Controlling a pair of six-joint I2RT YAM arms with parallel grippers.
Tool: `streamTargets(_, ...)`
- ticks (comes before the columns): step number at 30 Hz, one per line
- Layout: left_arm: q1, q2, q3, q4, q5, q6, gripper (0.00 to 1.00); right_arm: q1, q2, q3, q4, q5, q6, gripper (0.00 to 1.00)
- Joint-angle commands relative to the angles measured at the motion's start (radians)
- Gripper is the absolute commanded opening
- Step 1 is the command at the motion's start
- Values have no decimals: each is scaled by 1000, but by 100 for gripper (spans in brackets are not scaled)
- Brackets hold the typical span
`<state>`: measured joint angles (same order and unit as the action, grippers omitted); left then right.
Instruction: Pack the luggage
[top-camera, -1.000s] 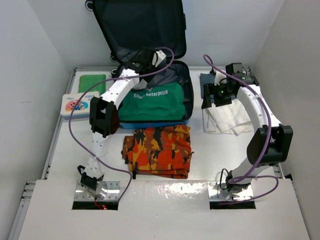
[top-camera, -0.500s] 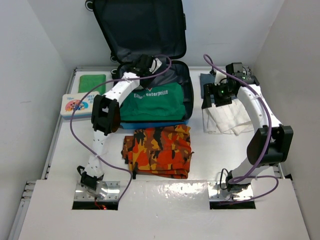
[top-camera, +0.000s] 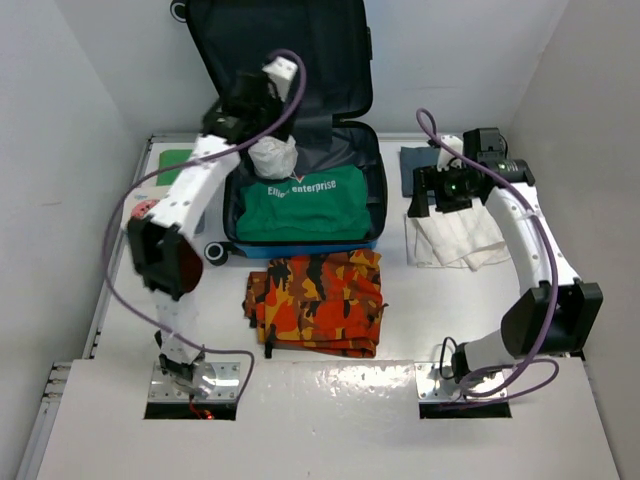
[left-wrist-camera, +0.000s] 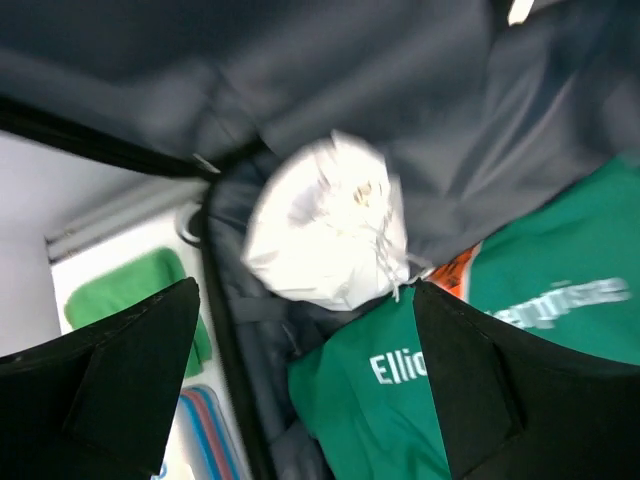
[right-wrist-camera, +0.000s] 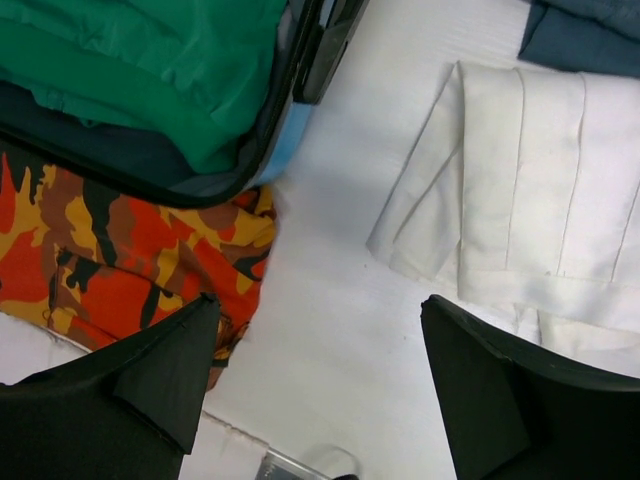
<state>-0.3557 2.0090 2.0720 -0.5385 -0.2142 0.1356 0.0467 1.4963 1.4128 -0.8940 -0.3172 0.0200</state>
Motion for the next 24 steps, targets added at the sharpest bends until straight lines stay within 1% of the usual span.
streamTargets(1, 40, -185, -90, 72, 132, -110, 91, -11, -48, -46, 24, 3, -5, 81)
streamTargets(3, 49, -288, -205, 72, 163, -122, 91, -24, -74, -92, 33, 18, -9, 81)
streamTargets(4, 49, -323, -249, 72, 174, -139, 91, -31, -82, -110, 74, 61, -12, 81)
streamTargets(5, 49, -360, -291, 72, 174, -151, 90, -37, -91, -171, 92, 87, -12, 81)
streamTargets(6, 49, -427, -373, 72, 183, -169, 90, -72, -111, -189, 137, 165, -14, 81)
streamTargets(7, 49, -459, -416, 72, 184, -180, 90, -82, -113, -207, 138, 165, -44, 81)
streamTargets(8, 49, -490, -456, 72, 184, -191, 90, -103, -111, -248, 164, 220, -45, 81)
streamTargets(9, 49, -547, -531, 72, 184, -211, 90, -125, -105, -259, 174, 257, -54, 81)
streamTargets(11, 49, -596, -598, 81, 184, -234, 90, -152, -81, -308, 225, 314, -58, 81)
streamTargets(12, 49, -616, -649, 81, 184, -244, 90, -160, -74, -328, 246, 314, -69, 81)
streamTargets(14, 60, -657, -687, 81, 184, -261, 90, -163, -38, -354, 297, 363, -69, 85)
streamTargets(15, 60, -667, -704, 92, 194, -271, 90, -162, -25, -360, 311, 360, -66, 86)
streamTargets(16, 70, -667, -726, 92, 194, -271, 90, -160, -13, -365, 325, 359, -48, 90)
streamTargets(17, 80, -680, -727, 92, 194, -271, 90, -154, -5, -367, 363, 357, -43, 98)
streamTargets(18, 80, -681, -737, 92, 194, -271, 90, -142, 30, -362, 371, 359, -37, 100)
streamTargets(20, 89, -681, -737, 92, 194, -271, 90, -130, 60, -339, 395, 363, -28, 100)
streamTargets(21, 99, -681, -737, 92, 194, -261, 90, -122, 109, -321, 405, 365, 7, 100)
streamTargets(22, 100, -681, -737, 92, 194, -261, 90, -122, 125, -315, 417, 365, 18, 100)
streamTargets(24, 100, -681, -737, 83, 194, -261, 90, -113, 191, -279, 426, 385, 14, 100)
